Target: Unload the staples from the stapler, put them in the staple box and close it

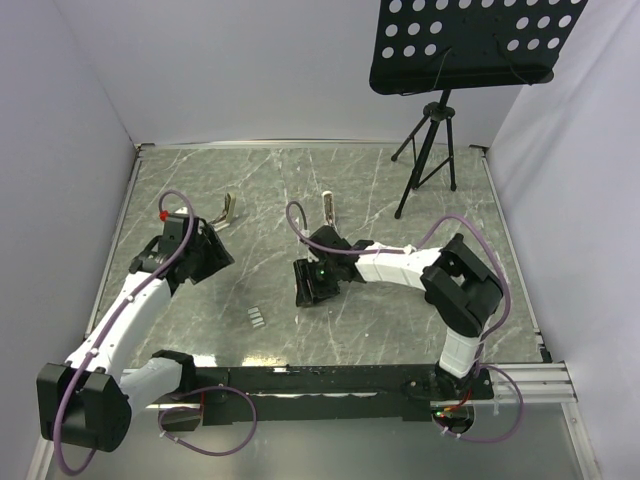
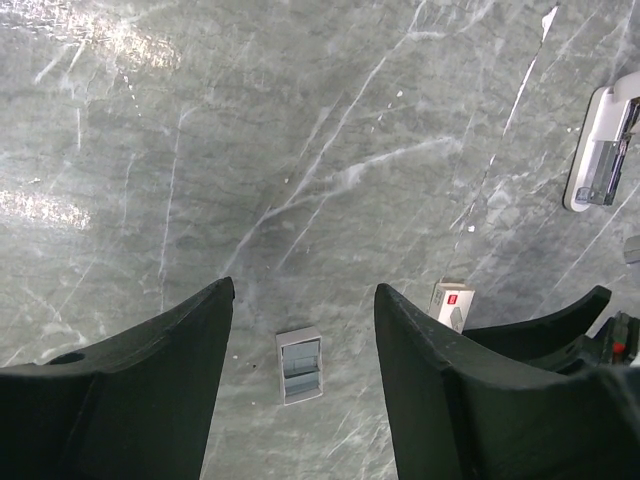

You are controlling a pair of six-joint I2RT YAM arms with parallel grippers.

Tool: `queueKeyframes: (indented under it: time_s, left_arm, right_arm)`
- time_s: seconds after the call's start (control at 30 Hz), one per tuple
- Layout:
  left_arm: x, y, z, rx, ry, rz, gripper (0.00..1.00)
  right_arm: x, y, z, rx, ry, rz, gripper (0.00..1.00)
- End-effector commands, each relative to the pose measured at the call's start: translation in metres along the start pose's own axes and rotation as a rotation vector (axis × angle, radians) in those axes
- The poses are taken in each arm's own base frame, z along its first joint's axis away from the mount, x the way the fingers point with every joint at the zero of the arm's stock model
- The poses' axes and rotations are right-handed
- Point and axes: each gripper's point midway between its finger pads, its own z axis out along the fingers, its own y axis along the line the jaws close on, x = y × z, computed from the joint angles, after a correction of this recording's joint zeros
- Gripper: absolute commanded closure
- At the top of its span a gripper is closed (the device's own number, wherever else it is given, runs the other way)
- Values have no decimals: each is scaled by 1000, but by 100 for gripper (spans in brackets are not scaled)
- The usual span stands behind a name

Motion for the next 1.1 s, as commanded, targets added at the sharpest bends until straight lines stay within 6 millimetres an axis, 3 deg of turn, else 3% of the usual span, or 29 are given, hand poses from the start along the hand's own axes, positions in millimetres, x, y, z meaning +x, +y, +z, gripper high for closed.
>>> queueKeyframes:
  time_s: [0.0,0.2,0.33,0.47,0.63,0.7,0.8,0.83,0.9,1.07]
  left_arm:
    - [-16,-11,-6,41,-42,1,37]
    - [-24,-16,-8,57,-37,0,37]
    - [-30,-16,-9,52,-51,-7,37]
    - [-32,-14,-11,52,-55,-6,36]
    - [-45,3,-10,-20,-122,-8,37]
    - [-59,18,-13,-100,-175,-26,37]
    - [-79,24,-26,-137,-245,-50,36]
    - [-85,22,-30,-127,-264,-51,36]
    - [-89,21,-34,-114,-287,-50,34]
    - [-85,29,-27,-114,-264,-68,34]
  right_arm:
    - [-6,13,5,-4,-23,-10,38]
    - [-10,41,19,-51,-33,2,36]
    - [-26,59,28,-55,-48,-33,35]
    - [-24,68,21,-56,-40,-74,35]
    - [-20,86,5,-46,-82,-124,35]
    - [-20,89,10,-17,-81,-140,34]
    - [-21,93,15,69,-86,-177,28]
    - [-23,103,15,75,-100,-200,26]
    - [-22,101,18,121,-105,-225,23]
    - [-19,119,26,131,-116,-261,23]
